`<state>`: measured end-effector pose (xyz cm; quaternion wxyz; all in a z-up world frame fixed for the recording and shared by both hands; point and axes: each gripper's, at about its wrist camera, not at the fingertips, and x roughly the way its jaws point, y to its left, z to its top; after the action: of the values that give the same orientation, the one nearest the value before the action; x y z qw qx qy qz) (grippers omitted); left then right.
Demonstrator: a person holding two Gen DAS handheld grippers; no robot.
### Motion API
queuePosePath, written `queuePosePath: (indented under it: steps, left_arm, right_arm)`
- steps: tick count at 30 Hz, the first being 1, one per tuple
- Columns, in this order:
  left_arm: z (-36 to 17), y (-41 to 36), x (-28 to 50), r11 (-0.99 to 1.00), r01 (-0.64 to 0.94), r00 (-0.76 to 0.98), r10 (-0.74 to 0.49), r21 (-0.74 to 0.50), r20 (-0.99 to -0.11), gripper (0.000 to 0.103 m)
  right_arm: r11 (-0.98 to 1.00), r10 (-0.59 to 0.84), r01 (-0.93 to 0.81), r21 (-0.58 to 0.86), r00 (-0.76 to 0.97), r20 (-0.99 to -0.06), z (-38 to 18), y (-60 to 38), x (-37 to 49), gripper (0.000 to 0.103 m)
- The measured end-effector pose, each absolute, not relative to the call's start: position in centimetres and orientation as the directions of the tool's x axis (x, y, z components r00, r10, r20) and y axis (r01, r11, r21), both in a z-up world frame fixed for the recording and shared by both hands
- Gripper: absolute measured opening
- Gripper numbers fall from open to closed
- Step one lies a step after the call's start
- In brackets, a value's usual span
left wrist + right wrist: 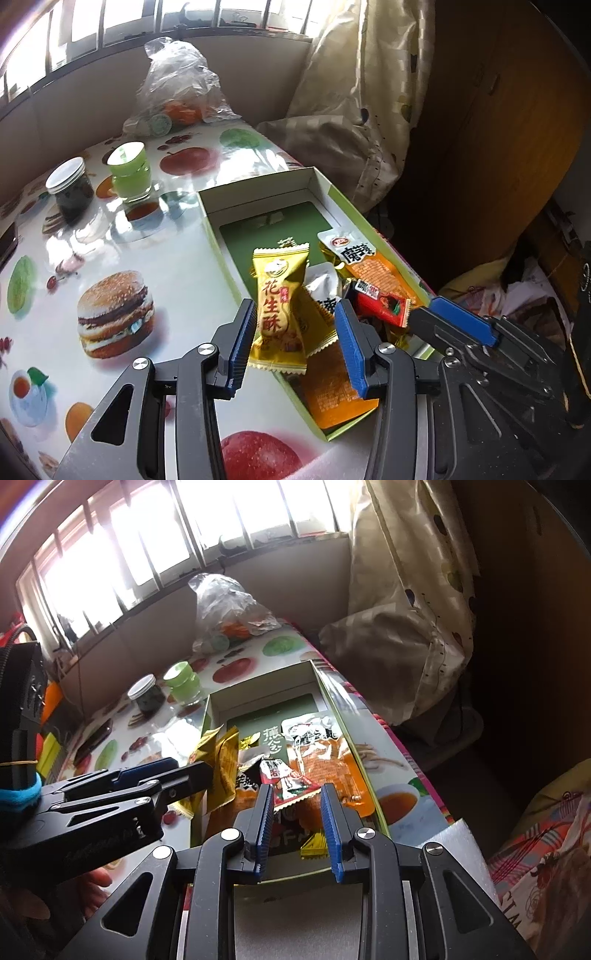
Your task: Organize snacks
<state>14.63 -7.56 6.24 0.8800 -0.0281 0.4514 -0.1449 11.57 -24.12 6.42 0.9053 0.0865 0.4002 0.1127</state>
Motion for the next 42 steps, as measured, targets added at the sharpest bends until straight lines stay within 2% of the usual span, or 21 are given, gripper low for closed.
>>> queuePosePath:
  steps: [8, 16, 24, 32, 42]
  left_arm:
    - [7.0, -7.1, 12.1, 0.963, 0.224, 0.591, -0.257, -0.151, -0.765, 0.045]
    - [6.5, -6.5, 8.7, 0.979, 0.190, 0.637, -0.181, -0.076, -0.749, 0.045]
    - [3.9, -6.8, 6.0, 0.983, 0.181, 0.614, -0.142, -0.036, -0.776, 0.046]
    - [1.1, -7.2, 5.5, 0.984, 0.175, 0.557, -0.134, -0.041, -0.820, 0.046]
    - [0.3, -7.0, 5.6, 0.986, 0.162, 0.560, -0.115, -0.028, -0.820, 0.047]
  right_arm:
    - [0.960, 0.275, -0.161, 0.227, 0.677, -0.683, 6.7, -23.5, 9.7, 0.027]
    - [0.972, 0.234, -0.180, 0.151, 0.710, -0.664, 6.5, -22.6, 7.2, 0.038]
    - [0.981, 0.190, -0.160, 0.110, 0.681, -0.707, 4.0, -22.3, 5.4, 0.045]
    - [0.990, 0.129, -0.134, 0.053, 0.658, -0.742, 2.0, -21.9, 4.9, 0.047]
    - [0.994, 0.073, -0.109, 0.003, 0.648, -0.758, 0.7, -21.4, 5.1, 0.050]
